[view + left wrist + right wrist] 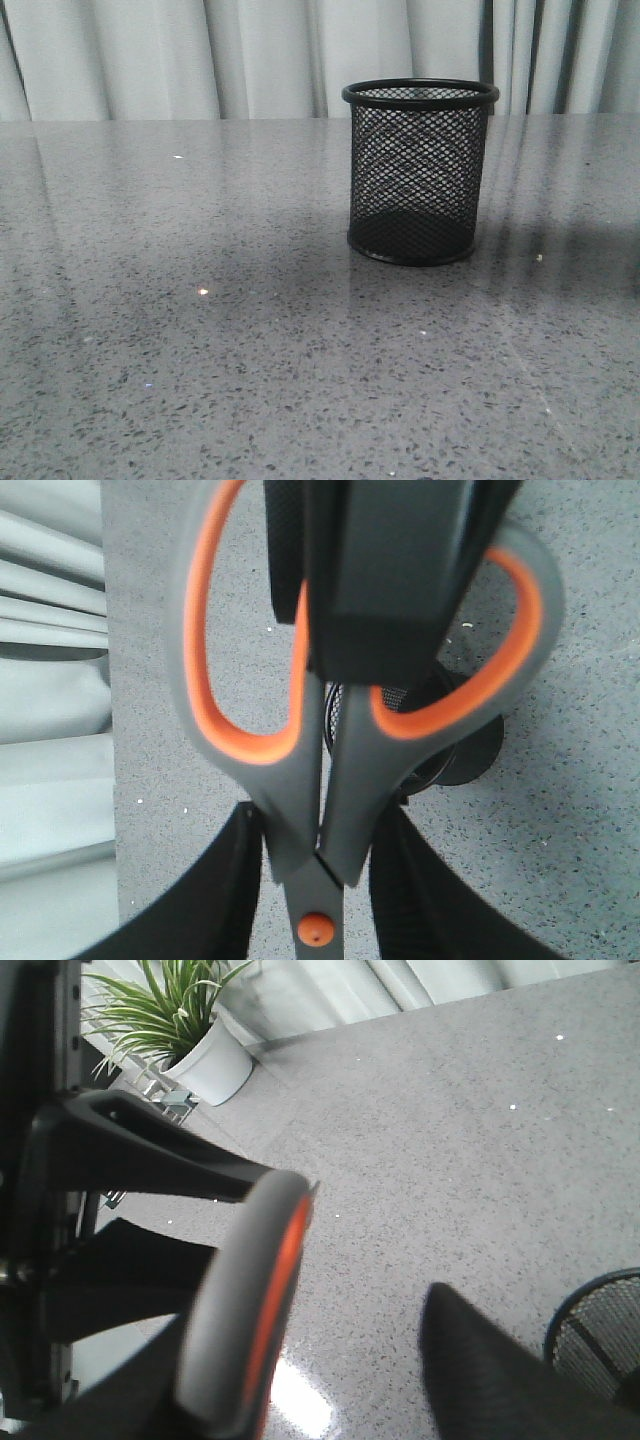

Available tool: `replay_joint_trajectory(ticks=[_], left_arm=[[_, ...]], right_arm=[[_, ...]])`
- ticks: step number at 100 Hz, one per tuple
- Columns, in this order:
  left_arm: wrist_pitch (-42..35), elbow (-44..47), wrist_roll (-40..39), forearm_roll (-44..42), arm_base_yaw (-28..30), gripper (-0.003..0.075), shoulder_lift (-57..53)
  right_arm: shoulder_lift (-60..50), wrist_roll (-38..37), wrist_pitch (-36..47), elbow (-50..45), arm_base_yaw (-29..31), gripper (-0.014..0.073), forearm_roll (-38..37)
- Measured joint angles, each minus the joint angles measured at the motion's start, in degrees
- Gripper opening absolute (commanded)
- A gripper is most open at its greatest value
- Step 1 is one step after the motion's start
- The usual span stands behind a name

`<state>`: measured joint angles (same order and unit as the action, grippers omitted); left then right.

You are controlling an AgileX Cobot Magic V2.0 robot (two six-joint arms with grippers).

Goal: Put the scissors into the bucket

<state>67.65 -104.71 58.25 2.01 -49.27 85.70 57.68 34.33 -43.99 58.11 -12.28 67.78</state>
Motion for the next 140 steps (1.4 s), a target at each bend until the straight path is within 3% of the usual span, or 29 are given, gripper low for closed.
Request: replay_joint_trajectory(ticks=[9, 16, 29, 36, 59, 73, 91, 111, 127, 140], left_arm=[[-0.2, 0.0, 0.0, 0.0, 0.0, 0.0137, 0.0], [-0.3, 0.0, 0.0, 0.0, 0.0, 0.0231, 0.0], [-1.2, 0.0, 0.0, 1.1, 0.0, 0.0524, 0.0], [-1.6, 0.0, 0.0, 1.8, 0.0, 0.0598, 0.0], [-1.7, -2.4, -5.7, -1.0, 0.0, 0.0552, -0.5], [-1.7, -2.6, -10.3, -5.7, 0.6, 0.0523, -2.8], [-1.7, -2.7, -15.5, -5.9, 6.3, 0.0523, -6.5], [-1.7, -2.7, -16.5, -3.1, 13.9, 0.0523, -10.2], [-1.7, -2.9, -16.6, -2.5, 17.0, 0.0523, -11.7], [-1.6, -3.0, -16.6, -2.4, 17.6, 0.0523, -12.2]], right_arm=[[0.0, 0.8, -0.4, 0.2, 0.0, 0.0034, 0.4], [0.0, 1.5, -0.5, 0.2, -0.1, -0.0073, 0.6], [0.1, 2.2, -0.7, 0.3, -0.1, -0.0069, 0.8], [0.2, 2.5, -0.6, 0.3, -0.1, -0.0068, 0.7], [0.3, 4.1, 0.1, 1.4, -0.1, -0.0052, -2.3], [0.3, 3.5, 0.1, 5.6, -0.1, -0.0052, -9.5], [0.3, -4.1, -2.5, 13.4, 1.3, -0.0052, -24.5], [2.8, -10.7, -14.7, 24.8, 3.1, -0.0052, -37.7], [8.0, -14.0, -26.7, 33.1, 3.1, -0.0052, -41.7], [10.8, -15.7, -28.4, 35.5, 2.9, -0.0052, -43.7]])
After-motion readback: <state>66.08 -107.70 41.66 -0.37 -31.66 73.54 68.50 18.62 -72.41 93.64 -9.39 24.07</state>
